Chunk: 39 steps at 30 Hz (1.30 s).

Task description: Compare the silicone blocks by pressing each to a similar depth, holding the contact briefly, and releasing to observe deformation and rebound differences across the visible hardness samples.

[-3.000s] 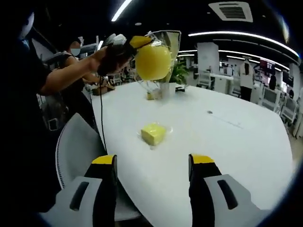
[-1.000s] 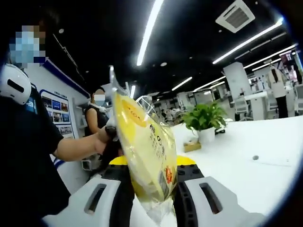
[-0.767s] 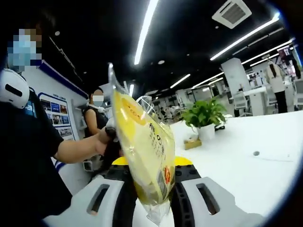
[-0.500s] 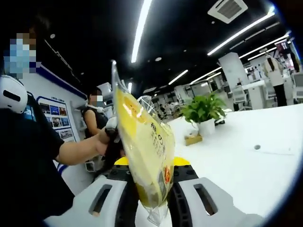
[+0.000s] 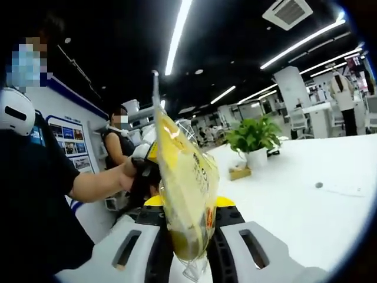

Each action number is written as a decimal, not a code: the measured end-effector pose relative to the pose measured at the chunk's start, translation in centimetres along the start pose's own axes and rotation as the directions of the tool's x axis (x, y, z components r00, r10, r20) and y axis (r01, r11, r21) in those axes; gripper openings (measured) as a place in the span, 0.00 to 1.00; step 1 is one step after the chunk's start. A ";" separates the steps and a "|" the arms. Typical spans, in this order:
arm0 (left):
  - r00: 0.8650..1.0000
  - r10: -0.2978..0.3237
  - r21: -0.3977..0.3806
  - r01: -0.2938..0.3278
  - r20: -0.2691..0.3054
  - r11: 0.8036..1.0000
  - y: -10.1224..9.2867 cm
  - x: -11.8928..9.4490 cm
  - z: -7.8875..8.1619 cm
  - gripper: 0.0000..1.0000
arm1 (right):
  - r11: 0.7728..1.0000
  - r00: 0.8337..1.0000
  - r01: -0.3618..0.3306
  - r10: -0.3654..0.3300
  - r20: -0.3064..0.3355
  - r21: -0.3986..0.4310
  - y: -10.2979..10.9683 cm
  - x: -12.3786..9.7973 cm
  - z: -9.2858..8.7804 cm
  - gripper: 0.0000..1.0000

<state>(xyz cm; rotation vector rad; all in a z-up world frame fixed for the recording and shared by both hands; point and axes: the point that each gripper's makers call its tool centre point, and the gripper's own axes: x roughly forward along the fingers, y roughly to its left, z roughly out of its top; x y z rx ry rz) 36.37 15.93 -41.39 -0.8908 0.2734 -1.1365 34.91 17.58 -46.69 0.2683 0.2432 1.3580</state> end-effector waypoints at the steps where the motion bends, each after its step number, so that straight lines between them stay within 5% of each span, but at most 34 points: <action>1: 1.000 0.000 0.000 0.000 0.002 1.000 0.0 0.0 0.0 0.00 | 1.000 1.000 0.002 -0.002 0.001 -0.010 -0.1 0.0 0.0 0.13; 21: 1.000 0.002 -0.024 -0.002 0.006 1.000 -0.2 0.3 -0.4 0.00 | 0.999 0.999 0.038 -0.038 -0.007 -0.004 -0.4 -0.1 -0.8 0.39; 33: 1.000 -0.010 -0.028 0.010 0.001 1.000 -0.5 0.5 -0.6 0.00 | 0.999 0.998 0.054 -0.054 -0.010 0.002 -0.5 -0.5 -1.0 0.45; 39: 1.000 -0.011 -0.026 0.011 0.000 1.000 -0.5 0.6 -0.6 0.00 | 0.998 0.998 0.060 -0.061 0.013 0.029 -0.5 -0.7 -0.8 0.64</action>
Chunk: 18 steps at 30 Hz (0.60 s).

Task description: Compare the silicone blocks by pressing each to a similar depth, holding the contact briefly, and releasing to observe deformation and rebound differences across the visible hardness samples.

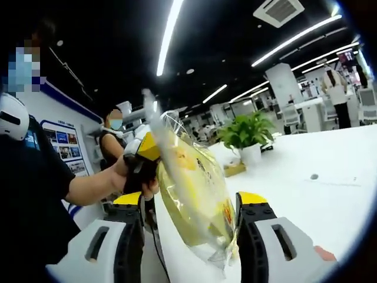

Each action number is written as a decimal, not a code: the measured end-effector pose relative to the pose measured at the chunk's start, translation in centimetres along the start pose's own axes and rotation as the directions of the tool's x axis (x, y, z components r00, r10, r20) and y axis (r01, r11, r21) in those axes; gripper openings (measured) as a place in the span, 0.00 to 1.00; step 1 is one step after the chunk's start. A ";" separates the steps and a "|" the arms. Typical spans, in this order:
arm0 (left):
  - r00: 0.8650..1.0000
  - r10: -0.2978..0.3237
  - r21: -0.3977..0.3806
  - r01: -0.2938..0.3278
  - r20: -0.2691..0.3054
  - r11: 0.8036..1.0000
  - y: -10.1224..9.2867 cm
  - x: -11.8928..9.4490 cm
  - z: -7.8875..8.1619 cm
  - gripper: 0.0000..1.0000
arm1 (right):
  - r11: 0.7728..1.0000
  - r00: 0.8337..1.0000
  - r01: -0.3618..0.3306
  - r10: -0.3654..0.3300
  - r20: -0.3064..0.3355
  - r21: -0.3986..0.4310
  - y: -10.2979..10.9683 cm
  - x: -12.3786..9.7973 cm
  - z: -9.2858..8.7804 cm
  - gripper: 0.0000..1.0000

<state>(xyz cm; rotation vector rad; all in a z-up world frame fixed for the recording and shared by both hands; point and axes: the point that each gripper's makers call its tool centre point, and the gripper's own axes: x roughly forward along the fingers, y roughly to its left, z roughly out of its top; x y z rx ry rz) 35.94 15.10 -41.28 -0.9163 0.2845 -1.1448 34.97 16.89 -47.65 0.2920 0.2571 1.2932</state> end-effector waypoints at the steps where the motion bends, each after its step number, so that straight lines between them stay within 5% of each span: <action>1: 1.000 -0.001 -0.001 0.001 0.001 1.000 0.0 0.0 0.0 0.00 | 1.000 1.000 0.022 -0.022 -0.003 -0.017 -0.4 -0.1 -0.1 0.66; 13: 1.000 -0.001 -0.013 0.001 0.007 1.000 0.0 0.0 -0.2 0.00 | 0.996 0.997 0.054 -0.051 0.053 -0.064 -0.7 -0.7 0.6 0.74; 18: 1.000 -0.001 -0.012 0.002 0.005 1.000 0.0 0.0 -0.3 0.00 | 0.989 0.996 0.085 -0.081 0.045 -0.117 -0.8 -0.7 0.2 0.93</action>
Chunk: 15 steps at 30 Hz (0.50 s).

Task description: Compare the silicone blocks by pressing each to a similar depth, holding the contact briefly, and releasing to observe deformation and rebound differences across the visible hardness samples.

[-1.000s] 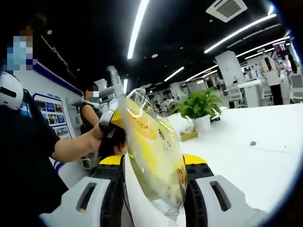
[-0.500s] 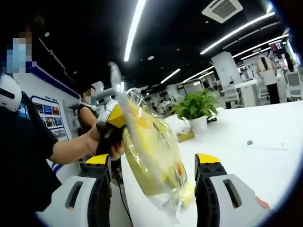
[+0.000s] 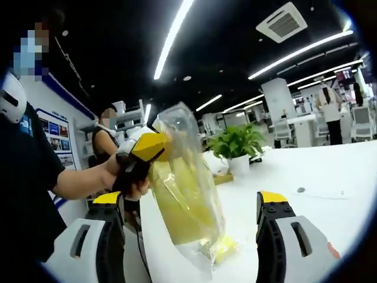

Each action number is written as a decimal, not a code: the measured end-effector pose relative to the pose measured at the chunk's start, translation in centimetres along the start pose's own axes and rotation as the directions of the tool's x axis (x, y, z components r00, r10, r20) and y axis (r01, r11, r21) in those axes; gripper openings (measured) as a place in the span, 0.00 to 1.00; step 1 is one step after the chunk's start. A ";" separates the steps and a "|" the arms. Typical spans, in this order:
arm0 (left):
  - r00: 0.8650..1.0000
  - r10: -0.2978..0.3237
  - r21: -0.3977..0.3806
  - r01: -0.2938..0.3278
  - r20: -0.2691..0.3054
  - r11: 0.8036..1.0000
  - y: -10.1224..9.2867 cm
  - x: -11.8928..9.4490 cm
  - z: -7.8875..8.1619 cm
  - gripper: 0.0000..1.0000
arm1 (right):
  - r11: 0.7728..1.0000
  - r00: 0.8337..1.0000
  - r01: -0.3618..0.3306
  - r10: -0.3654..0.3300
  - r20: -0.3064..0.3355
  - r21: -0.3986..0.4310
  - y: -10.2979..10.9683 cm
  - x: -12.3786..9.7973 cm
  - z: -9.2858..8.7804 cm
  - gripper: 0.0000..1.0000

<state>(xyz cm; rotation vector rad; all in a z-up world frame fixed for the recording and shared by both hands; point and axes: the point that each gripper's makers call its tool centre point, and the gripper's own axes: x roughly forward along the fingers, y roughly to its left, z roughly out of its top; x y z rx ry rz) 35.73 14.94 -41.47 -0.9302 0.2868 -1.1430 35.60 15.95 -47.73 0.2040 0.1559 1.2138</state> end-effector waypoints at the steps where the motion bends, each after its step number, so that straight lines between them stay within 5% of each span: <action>1: 1.000 -0.004 -0.003 0.004 -0.002 1.000 0.0 0.0 -0.1 0.00 | 1.000 1.000 0.005 -0.005 -0.004 0.005 -0.1 0.0 -0.1 0.95; 15: 1.000 -0.016 -0.025 0.016 0.000 1.000 0.2 0.3 -0.2 0.00 | 1.000 1.000 0.030 -0.030 0.009 -0.009 -0.3 -1.3 0.1 0.96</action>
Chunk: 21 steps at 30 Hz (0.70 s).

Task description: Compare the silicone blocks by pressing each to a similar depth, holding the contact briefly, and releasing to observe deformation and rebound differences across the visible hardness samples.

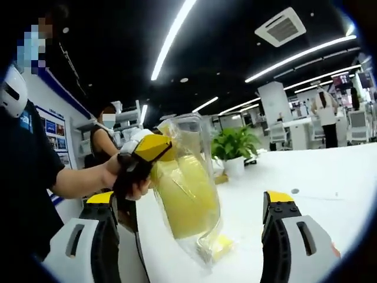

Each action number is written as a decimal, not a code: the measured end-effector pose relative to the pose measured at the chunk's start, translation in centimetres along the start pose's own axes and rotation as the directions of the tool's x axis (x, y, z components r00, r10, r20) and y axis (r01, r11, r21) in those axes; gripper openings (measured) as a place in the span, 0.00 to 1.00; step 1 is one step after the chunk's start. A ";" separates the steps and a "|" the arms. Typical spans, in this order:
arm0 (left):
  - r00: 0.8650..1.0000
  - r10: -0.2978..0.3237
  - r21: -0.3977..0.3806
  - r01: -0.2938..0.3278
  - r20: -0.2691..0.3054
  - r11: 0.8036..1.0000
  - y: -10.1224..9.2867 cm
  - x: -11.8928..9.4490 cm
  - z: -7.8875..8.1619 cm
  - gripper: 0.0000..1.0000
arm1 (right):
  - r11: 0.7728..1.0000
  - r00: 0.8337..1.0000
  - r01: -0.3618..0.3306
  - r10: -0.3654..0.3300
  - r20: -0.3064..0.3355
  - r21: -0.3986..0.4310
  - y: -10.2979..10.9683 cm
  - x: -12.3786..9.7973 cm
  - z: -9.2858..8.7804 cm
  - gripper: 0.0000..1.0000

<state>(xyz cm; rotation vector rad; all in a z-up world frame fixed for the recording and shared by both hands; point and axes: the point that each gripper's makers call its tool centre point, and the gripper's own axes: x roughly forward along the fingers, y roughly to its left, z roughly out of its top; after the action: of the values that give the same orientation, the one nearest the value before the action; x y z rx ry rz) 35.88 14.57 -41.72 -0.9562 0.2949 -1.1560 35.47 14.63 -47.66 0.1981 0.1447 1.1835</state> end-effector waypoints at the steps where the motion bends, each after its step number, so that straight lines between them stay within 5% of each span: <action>1: 1.000 -0.002 -0.001 0.002 -0.001 1.000 0.0 0.1 0.0 0.00 | 1.000 1.000 0.008 -0.008 -0.014 0.003 -0.1 -0.2 -0.2 0.96; 12: 1.000 0.006 -0.019 -0.006 -0.001 1.000 0.9 0.3 -0.4 0.00 | 0.998 0.996 0.047 -0.050 -0.073 -0.045 -0.1 -2.7 -1.2 0.91; 21: 1.000 0.015 -0.020 -0.016 -0.012 1.000 1.3 0.4 -0.6 0.00 | 0.993 0.993 0.098 -0.102 -0.062 -0.063 0.3 -5.2 -1.5 0.92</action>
<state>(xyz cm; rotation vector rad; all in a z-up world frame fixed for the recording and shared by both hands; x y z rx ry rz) 36.48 14.05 -43.03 -0.9632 0.3234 -1.1467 32.94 9.99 -49.04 0.0989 0.1741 1.0933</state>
